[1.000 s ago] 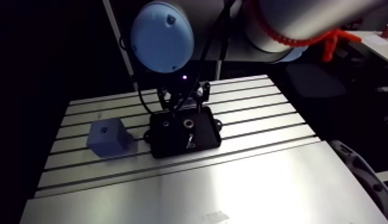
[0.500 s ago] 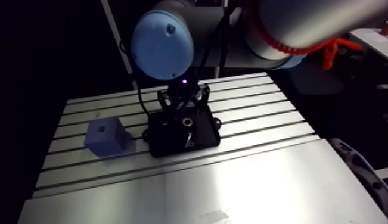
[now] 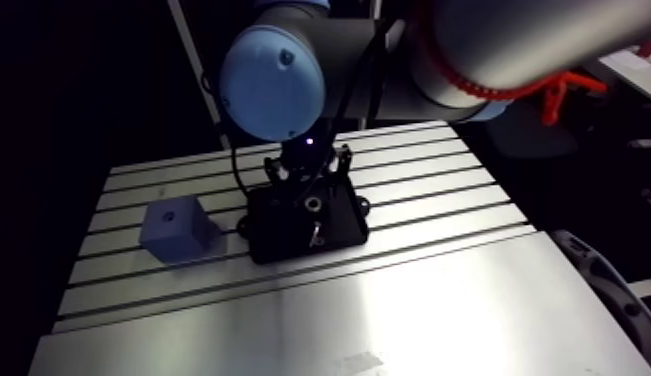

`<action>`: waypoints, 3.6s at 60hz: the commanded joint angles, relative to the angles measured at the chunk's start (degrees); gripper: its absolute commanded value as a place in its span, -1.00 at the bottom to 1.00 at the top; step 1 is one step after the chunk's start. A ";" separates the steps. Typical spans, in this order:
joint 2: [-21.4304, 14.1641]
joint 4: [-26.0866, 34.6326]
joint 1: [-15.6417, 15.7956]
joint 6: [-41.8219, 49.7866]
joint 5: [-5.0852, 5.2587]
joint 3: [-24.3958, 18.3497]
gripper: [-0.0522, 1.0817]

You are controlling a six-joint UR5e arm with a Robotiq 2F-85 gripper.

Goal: Pick up the bearing and press it into the housing until flush.

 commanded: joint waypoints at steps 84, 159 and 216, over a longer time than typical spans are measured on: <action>0.61 -0.02 -0.24 0.32 0.08 0.28 0.13; -4.86 11.07 -0.51 -0.41 0.44 -12.09 0.36; 4.76 12.74 0.64 1.72 0.54 -20.76 0.36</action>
